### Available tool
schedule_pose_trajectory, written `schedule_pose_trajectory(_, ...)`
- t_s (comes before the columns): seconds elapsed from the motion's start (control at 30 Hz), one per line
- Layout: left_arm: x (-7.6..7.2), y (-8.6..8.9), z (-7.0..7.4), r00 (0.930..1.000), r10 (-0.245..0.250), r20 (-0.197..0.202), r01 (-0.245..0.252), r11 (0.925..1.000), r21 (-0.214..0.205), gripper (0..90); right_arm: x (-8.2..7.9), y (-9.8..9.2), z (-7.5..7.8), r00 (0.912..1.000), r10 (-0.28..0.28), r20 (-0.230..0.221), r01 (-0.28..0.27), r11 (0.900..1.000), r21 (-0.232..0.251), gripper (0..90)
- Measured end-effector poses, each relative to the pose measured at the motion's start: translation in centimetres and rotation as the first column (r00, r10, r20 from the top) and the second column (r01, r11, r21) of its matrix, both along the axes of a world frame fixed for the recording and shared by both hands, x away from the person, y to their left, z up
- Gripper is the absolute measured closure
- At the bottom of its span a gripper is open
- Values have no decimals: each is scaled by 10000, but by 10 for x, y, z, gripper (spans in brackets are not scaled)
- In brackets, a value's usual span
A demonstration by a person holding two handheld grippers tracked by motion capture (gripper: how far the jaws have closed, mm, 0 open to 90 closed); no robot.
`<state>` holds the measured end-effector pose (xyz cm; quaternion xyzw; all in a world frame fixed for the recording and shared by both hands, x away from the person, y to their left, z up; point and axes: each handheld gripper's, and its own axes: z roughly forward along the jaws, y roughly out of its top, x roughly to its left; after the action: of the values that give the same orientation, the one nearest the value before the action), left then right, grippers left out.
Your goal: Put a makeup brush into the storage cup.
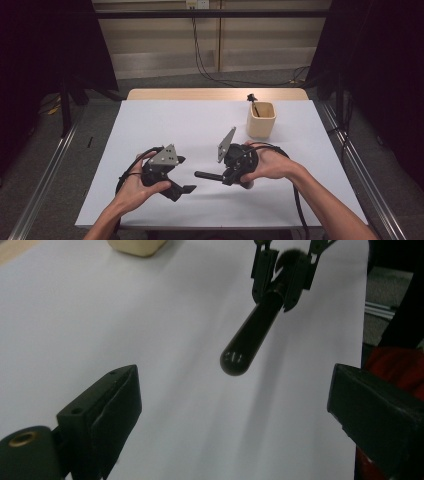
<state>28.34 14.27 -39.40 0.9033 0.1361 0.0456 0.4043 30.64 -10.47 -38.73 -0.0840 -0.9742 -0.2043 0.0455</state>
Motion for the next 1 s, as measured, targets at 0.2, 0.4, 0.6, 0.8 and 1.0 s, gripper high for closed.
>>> schedule_pose_trajectory(0.2,3,-6,-2,9990,-316,-313,330,9984,451,65,2,3,-1,9996,248,-115,-253,9987,-435,732)
schedule_pose_trajectory(0.4,6,-11,3,9975,-472,-528,512,9957,774,60,2,6,-4,9986,439,-308,-460,9962,-740,732)
schedule_pose_trajectory(0.6,12,-18,0,9921,-840,-932,952,9878,1236,69,4,8,-7,9981,493,-362,-524,9945,-906,732)
schedule_pose_trajectory(0.8,12,-25,-3,9776,-1432,-1543,1667,9742,1522,75,4,11,-8,9968,634,-487,-682,9923,-1030,732)
schedule_pose_trajectory(1.0,13,-32,-6,9766,-1350,-1676,1651,9694,1814,78,4,12,-9,9962,754,-441,-789,9932,-857,732)
